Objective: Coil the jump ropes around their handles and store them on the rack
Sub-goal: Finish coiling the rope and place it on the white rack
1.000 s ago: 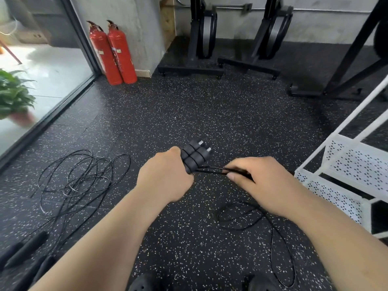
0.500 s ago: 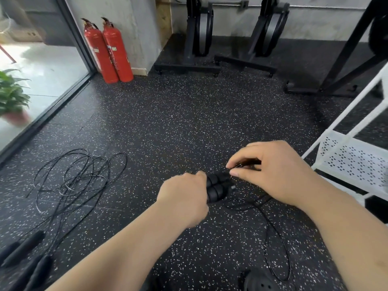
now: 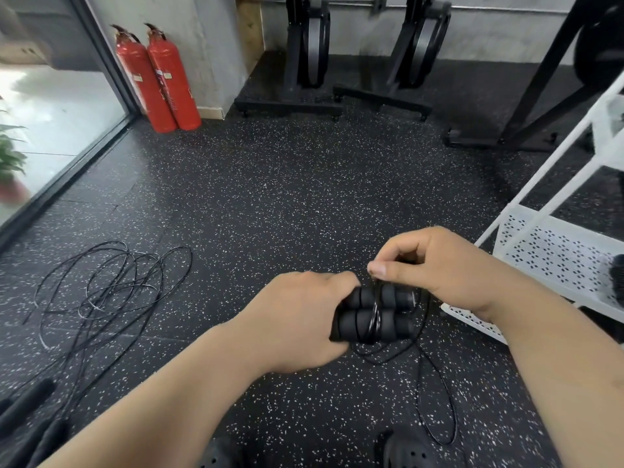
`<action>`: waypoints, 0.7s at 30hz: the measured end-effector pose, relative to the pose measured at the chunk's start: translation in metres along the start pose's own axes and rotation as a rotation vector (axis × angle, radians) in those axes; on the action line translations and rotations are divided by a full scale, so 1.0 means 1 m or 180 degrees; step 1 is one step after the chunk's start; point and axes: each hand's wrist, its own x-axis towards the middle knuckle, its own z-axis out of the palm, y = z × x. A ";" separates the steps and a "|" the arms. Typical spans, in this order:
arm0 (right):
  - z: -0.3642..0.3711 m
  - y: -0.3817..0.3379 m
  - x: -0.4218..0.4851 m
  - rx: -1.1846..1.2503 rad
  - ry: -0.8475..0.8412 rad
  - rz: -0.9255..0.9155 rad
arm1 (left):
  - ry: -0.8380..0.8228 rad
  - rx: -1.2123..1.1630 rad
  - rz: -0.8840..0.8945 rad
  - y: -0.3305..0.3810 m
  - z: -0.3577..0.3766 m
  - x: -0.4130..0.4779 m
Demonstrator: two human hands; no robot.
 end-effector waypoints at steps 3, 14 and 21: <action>0.006 -0.001 0.003 0.0530 0.0062 0.0046 | 0.0261 -0.0401 -0.0143 -0.001 -0.008 -0.001; 0.088 0.015 0.019 -0.0414 0.0428 0.0707 | 0.0781 -0.0735 -0.1603 -0.022 -0.011 0.007; 0.106 -0.007 0.003 -0.2145 0.0006 0.0278 | 0.0652 0.0139 -0.2285 -0.055 -0.011 0.005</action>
